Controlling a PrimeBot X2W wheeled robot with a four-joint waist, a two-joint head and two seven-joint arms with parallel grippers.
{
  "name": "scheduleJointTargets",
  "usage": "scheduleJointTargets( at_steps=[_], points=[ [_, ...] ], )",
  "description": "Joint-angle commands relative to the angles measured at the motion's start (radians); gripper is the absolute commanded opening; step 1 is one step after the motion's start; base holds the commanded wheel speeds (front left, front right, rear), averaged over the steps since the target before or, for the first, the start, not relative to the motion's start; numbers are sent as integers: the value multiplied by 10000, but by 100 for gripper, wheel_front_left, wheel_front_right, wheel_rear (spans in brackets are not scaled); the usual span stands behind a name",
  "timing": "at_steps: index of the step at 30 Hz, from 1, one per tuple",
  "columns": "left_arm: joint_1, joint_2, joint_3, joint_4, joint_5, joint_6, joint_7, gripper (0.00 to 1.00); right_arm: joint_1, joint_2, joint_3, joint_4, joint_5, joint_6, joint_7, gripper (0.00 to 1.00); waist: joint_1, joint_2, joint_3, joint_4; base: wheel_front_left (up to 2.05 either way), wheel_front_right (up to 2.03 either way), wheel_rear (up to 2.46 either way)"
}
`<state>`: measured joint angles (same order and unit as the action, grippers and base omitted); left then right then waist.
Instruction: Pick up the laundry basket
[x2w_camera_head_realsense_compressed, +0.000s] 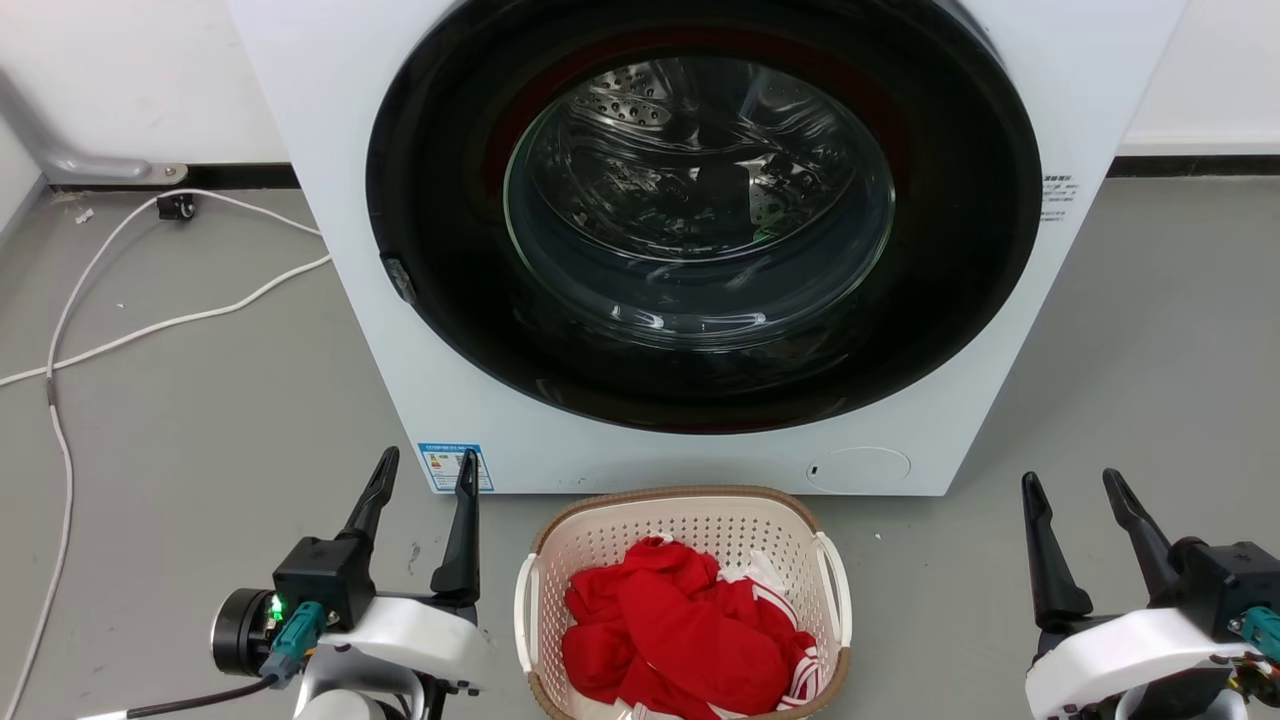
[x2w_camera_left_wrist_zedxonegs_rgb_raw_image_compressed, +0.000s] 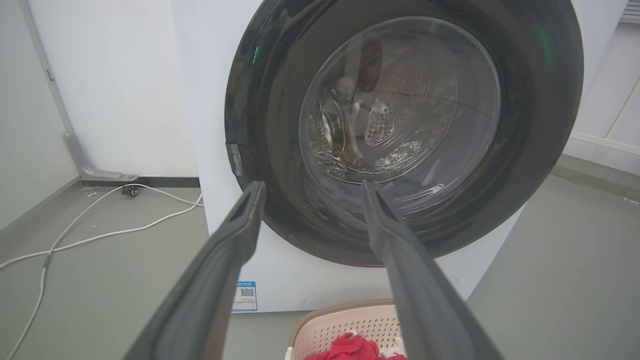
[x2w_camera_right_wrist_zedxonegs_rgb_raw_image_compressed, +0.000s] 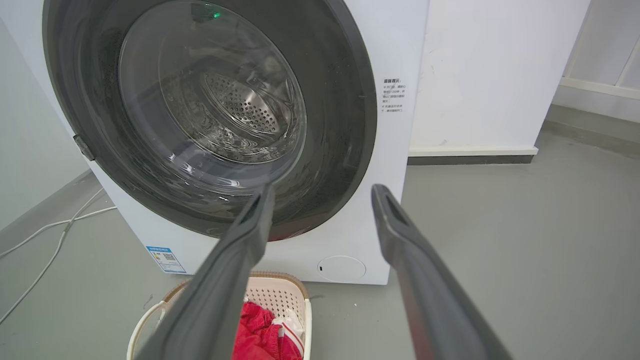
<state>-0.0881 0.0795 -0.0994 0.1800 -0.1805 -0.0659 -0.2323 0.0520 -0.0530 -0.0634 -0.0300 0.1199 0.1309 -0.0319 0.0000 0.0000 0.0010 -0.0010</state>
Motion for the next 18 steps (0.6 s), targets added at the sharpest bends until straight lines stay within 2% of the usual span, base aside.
scheduleJointTargets(
  at_steps=[1,18],
  points=[
    [-131,30,-31,-33,203,57,-76,100,110,38,0,-98,-221,-3,-59,100,0,0,0,-3,0,0,0],
    [-99,-47,-16,134,888,52,-342,100,231,49,-23,-117,-1060,-3,-181,100,0,0,28,-9,0,0,0]
  ],
)
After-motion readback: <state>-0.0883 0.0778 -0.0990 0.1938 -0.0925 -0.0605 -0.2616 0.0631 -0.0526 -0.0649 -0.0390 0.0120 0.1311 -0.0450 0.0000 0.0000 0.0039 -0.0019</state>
